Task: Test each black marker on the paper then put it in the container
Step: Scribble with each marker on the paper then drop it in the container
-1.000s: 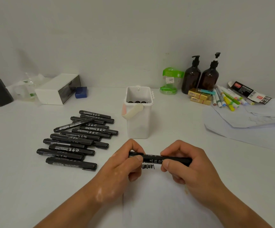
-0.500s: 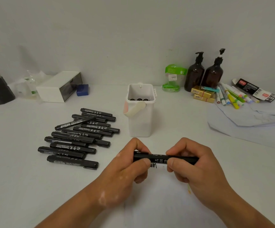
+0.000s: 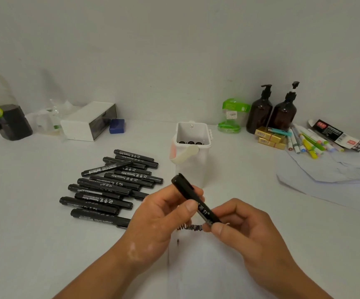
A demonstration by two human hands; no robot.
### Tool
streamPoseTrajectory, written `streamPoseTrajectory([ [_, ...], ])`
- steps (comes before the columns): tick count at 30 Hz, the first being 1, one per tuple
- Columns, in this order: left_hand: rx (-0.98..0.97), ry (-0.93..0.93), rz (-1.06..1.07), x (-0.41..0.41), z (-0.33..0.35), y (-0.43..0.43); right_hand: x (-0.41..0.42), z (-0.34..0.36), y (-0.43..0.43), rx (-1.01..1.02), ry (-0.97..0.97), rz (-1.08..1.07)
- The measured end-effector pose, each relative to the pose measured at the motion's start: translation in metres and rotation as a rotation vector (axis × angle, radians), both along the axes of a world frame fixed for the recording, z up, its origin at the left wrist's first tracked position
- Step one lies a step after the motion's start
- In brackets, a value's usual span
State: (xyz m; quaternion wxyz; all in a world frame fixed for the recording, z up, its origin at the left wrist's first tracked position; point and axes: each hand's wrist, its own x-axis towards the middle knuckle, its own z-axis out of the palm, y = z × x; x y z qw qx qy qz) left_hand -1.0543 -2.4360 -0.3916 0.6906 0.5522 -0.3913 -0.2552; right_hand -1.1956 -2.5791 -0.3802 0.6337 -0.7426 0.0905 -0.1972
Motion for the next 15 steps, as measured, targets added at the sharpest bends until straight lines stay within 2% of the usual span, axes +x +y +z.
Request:
streamPoseTrajectory([
  [4,0.031,-0.082,0.066,-0.003,0.005,0.000,0.003,-0.002,0.003,-0.190,0.025,-0.079],
  [6,0.079,-0.153,0.108,-0.003,0.008,0.002,0.002,-0.002,0.001,-0.149,-0.007,-0.144],
  [9,0.229,-0.398,0.156,0.000,0.005,0.004,-0.001,0.002,-0.002,-0.044,-0.037,-0.131],
  [11,0.266,-0.494,0.164,-0.002,0.003,0.004,-0.002,0.006,-0.001,-0.040,-0.034,-0.119],
  [15,0.273,-0.613,0.178,-0.002,0.003,0.006,-0.001,0.013,0.002,-0.251,0.027,-0.174],
])
